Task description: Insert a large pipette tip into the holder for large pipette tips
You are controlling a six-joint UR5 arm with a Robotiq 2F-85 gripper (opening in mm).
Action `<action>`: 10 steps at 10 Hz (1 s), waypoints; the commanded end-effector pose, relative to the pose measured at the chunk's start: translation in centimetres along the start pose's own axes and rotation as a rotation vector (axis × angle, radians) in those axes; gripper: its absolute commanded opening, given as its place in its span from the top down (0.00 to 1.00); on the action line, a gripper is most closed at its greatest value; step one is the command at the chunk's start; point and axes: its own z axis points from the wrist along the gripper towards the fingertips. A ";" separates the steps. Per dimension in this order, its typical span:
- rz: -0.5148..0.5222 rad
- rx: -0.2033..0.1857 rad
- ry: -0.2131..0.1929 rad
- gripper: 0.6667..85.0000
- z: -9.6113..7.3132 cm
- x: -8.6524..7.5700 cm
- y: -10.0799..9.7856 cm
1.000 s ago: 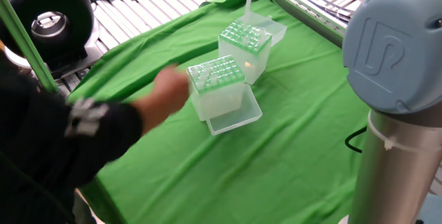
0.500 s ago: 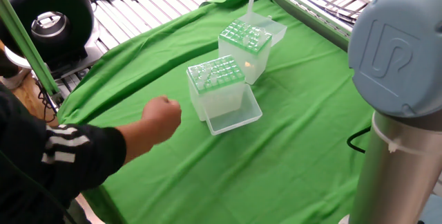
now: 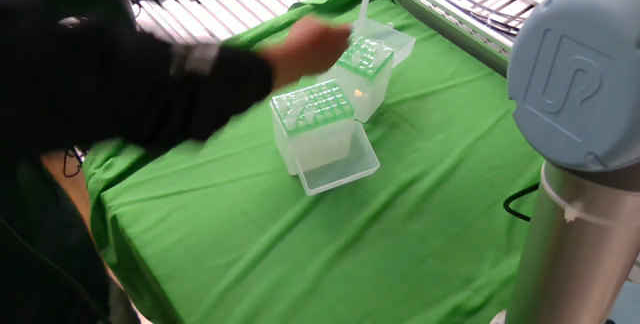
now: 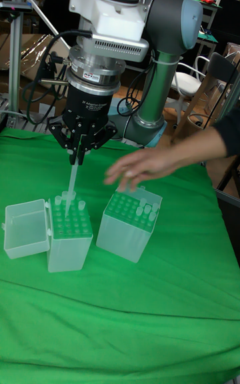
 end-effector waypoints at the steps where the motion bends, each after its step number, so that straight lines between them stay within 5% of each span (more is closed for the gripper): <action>1: 0.002 -0.007 0.001 1.00 -0.3 0.0 0.3; 9: 0.003 -0.007 -0.041 1.00 1.8 -1.0 0.6; 10: -0.013 -0.007 -0.049 0.90 1.9 -1.2 0.5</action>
